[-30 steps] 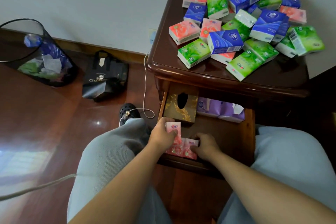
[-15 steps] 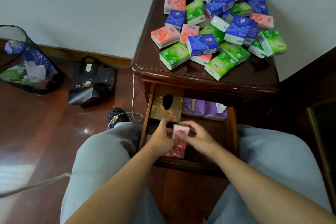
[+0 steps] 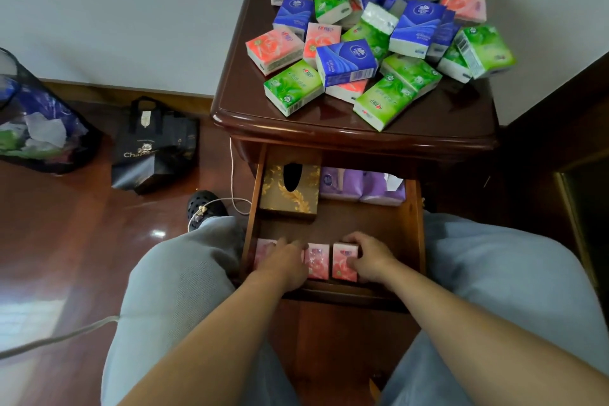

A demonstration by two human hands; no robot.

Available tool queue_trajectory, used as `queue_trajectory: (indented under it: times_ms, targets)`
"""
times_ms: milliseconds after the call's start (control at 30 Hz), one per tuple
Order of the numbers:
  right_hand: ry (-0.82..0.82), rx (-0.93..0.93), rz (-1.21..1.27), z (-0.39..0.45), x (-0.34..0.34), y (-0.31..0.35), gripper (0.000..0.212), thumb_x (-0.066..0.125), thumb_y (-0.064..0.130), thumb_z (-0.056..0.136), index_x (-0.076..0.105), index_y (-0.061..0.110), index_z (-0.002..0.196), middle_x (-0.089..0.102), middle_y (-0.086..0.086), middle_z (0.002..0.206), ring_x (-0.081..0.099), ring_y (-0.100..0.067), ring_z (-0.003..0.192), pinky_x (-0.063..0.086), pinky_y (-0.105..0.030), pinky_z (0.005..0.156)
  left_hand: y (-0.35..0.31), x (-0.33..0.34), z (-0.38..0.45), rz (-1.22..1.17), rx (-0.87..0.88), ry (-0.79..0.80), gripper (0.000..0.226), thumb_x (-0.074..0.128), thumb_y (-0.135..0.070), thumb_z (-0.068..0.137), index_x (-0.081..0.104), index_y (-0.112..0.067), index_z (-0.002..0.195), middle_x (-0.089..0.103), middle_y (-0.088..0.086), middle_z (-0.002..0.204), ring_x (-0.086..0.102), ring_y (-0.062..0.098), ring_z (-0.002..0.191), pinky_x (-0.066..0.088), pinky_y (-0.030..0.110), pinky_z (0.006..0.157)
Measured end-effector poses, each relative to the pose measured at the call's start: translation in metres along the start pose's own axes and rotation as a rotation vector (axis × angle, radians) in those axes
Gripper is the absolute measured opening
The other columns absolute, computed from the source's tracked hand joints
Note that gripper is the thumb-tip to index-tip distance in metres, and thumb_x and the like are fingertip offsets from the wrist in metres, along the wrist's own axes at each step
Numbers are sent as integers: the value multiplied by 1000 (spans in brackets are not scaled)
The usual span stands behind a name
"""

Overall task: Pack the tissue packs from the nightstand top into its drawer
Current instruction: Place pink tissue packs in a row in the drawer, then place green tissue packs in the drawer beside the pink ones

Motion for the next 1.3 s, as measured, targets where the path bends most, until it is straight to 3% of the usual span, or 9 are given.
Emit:
queue_trajectory:
  times_ms: [100,333,533,833,933,1033,1100,1200,1300]
  targets:
    - [-18,-10,-62,6,7,3,46,72,9,92,60,28,132,67,0,128,62,-15,107,48,-23,87,-1,-2,3,54,-9,-58,63,58,-29,100,34,-28,158,24,8,162,26,39,147,35,51,117]
    - [-64,-4,-163,11,11,3,43,75,12,92,65,28,131,52,-4,135,56,-17,113,39,-21,91,1,1,9,118,-36,30,67,57,-33,100,29,-33,160,20,7,167,16,42,152,35,57,118]
    - [3,-14,-197,14,12,4,46,77,13,91,66,26,134,61,-1,138,59,-18,124,49,-29,102,0,-3,10,108,-32,71,66,58,-30,100,31,-34,160,20,7,167,13,44,153,33,62,118]
    - [56,3,-215,6,12,7,50,74,19,94,59,30,140,60,-1,140,59,-20,125,51,-30,102,7,-5,12,69,-8,60,64,56,-30,101,33,-29,160,26,7,165,20,42,152,33,59,120]
    - [44,25,-174,-4,11,8,59,72,26,95,47,31,149,56,-4,143,58,-22,128,50,-31,102,6,-3,3,-22,26,-59,61,58,-29,100,36,-25,157,32,8,161,34,38,147,41,54,116]
    - [-81,43,-160,-15,0,12,53,65,44,98,47,25,144,54,-8,139,59,-26,125,52,-36,100,0,-15,-14,-128,117,-259,46,59,-34,100,50,-27,145,49,3,145,50,26,130,49,45,106]
    - [-178,-30,-140,-23,-15,22,41,60,51,99,57,23,129,62,-5,127,62,-24,116,54,-38,95,-6,-34,-28,-152,197,-381,23,58,-36,99,59,-30,121,61,-2,124,59,18,110,54,43,94]
    - [-442,-283,-123,-48,-50,49,22,54,53,100,59,33,94,62,11,89,65,-16,89,47,-33,66,-18,-71,-50,-149,277,-534,9,58,-40,98,57,-31,98,63,-9,99,62,16,91,54,39,79]
    - [-736,-628,-118,-81,-94,91,27,53,46,99,51,31,76,52,11,71,54,-9,69,40,-33,59,-36,-110,-71,-193,343,-677,13,60,-42,97,57,-31,93,61,-10,92,61,14,86,51,37,76]
Point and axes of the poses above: each hand's wrist, its own z-axis towards the middle knuckle, its own x-axis out of the palm, y = z × x, the point moved 2 cm from there along z, towards the middle knuckle
